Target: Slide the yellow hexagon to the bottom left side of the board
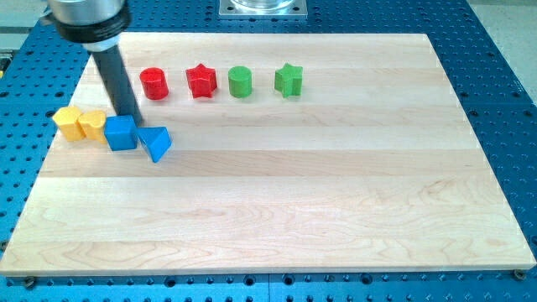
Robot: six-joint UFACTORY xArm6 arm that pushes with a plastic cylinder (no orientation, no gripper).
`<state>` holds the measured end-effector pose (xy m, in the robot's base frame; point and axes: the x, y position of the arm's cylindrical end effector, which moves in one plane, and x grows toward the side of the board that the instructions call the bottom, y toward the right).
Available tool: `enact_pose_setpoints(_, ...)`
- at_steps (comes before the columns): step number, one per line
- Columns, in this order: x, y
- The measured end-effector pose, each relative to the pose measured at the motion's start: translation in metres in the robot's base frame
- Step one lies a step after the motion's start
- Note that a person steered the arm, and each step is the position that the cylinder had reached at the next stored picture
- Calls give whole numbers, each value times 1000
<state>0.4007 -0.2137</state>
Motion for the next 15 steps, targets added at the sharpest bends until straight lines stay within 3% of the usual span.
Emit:
enact_pose_setpoints(1,-29,-34)
enact_pose_setpoints(2,-20,-79)
enact_pose_setpoints(4,88,-87)
enact_pose_setpoints(6,66,-91)
enact_pose_setpoints(7,29,-90)
enact_pose_setpoints(8,36,-69)
enact_pose_setpoints(9,113,-57)
enact_pose_setpoints(13,51,-90)
enact_pose_setpoints(14,54,-46)
enact_pose_setpoints(15,89,-40)
